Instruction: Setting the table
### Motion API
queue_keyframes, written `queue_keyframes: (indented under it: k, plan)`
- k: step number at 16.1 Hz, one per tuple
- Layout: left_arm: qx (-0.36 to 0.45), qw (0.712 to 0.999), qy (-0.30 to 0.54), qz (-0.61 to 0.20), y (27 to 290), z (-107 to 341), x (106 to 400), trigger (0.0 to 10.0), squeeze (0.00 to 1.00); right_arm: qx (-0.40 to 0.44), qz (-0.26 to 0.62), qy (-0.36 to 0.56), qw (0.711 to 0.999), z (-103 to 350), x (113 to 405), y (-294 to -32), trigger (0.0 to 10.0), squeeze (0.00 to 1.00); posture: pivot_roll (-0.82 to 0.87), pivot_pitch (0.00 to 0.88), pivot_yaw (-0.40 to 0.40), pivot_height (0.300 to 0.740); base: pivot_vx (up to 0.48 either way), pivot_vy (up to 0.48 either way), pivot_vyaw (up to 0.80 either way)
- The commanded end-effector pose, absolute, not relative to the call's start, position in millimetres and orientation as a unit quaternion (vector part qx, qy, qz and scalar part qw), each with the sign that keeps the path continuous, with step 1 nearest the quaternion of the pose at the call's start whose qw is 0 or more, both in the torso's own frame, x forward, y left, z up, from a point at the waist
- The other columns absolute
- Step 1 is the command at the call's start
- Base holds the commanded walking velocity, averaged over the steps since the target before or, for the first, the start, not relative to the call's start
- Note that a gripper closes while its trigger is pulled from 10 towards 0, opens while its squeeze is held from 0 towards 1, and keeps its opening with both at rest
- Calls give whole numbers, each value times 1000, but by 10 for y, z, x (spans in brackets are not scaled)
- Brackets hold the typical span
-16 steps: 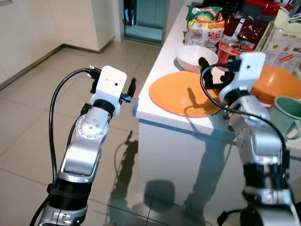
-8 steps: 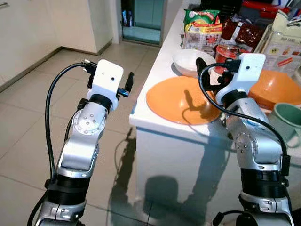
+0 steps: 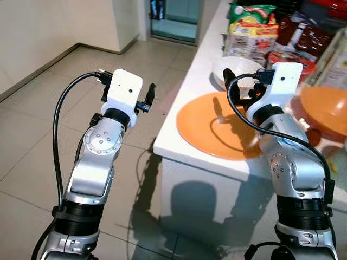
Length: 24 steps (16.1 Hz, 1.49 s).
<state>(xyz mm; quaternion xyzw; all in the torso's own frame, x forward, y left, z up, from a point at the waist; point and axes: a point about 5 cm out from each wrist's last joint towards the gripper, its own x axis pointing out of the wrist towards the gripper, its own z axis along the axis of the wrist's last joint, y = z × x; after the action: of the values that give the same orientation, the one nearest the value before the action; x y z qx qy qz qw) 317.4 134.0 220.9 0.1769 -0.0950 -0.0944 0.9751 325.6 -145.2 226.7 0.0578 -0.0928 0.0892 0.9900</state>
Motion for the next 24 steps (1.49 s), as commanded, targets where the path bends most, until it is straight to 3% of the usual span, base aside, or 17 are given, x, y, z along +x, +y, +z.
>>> queue_keyframes:
  k: [1,9,14,21,24]
  plan:
    - [184,972,-101,-103,1301,2235,3172,10000,0,58,88,-92,990,2290,3248,-1472,10000,0,50,0,-56,740,251,0,0]
    - [176,974,-94,-106,1309,2209,3205,10000,0,66,70,-81,992,2262,3239,-1537,10000,0,33,0,-37,740,0,0,0]
    - [173,975,-95,-103,1340,2218,3205,10000,0,71,71,-67,993,2230,3225,-1521,10000,0,33,0,-40,740,319,0,-691]
    - [178,975,-98,-94,1369,2245,3210,10000,0,56,96,-68,992,2250,3214,-1454,10000,0,37,0,-48,740,330,0,0]
    - [179,975,-100,-83,1384,2247,3205,10000,0,55,106,-68,990,2253,3201,-1422,10000,0,36,0,-50,740,0,0,0]
